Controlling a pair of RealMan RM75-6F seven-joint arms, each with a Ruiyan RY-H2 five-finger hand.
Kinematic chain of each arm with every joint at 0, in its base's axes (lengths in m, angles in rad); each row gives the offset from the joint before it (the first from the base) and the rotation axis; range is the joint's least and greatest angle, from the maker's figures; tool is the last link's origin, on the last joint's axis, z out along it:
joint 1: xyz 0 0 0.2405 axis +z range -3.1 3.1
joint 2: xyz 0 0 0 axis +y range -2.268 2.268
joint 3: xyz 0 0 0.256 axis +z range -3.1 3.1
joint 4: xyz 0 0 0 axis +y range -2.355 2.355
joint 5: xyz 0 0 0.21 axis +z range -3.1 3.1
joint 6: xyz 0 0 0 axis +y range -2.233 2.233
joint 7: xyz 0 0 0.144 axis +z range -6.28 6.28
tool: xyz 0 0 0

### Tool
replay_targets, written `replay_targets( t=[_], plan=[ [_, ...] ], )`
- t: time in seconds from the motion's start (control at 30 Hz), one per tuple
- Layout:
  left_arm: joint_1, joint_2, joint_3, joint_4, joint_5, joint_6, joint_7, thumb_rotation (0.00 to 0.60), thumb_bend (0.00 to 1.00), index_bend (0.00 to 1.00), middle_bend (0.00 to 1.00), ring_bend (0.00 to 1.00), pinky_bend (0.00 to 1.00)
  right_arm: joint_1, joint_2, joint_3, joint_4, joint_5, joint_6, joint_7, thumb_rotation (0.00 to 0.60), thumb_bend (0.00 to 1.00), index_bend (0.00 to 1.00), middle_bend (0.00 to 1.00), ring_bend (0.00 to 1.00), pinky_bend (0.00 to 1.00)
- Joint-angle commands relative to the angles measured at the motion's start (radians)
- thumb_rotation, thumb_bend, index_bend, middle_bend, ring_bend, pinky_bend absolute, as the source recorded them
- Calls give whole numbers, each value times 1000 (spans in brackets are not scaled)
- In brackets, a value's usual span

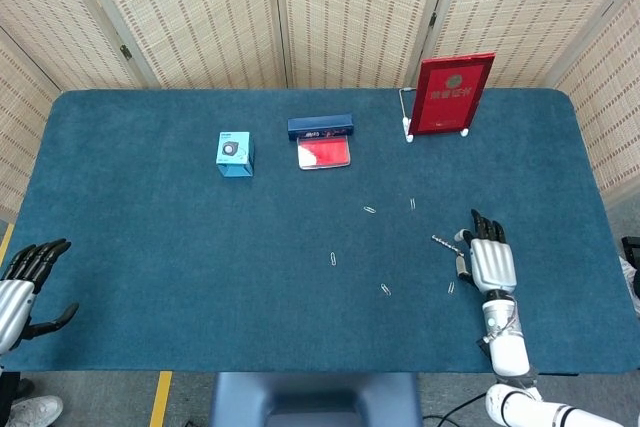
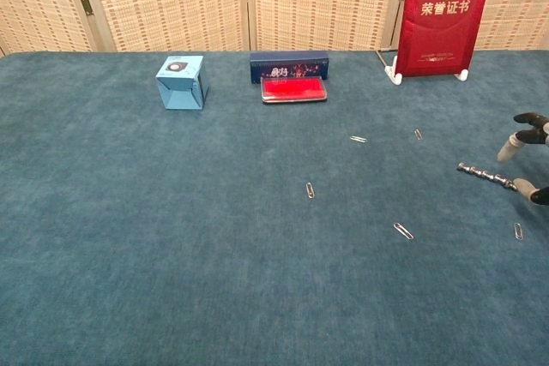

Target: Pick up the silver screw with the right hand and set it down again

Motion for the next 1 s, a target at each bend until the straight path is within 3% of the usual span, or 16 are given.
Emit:
replay_targets(
  t=[0.03,0.5,1.0],
  plan=[
    [-1,2,0,1,2,0,-5,600,357,0,104,95,37,-2,-33,13,35,0,28,14,600,499,327,0,0,0],
    [-3,7,2,4,6,5,-19,600,358,0,104,95,37,8,-104,20,125,11,17,17,600,499,327,0,0,0],
    [-3,7,0,1,-2,4,-6,600,358,0,104,98,40,16,-74,22,95,20,21,-77,600,499,243,0,0,0]
  ],
)
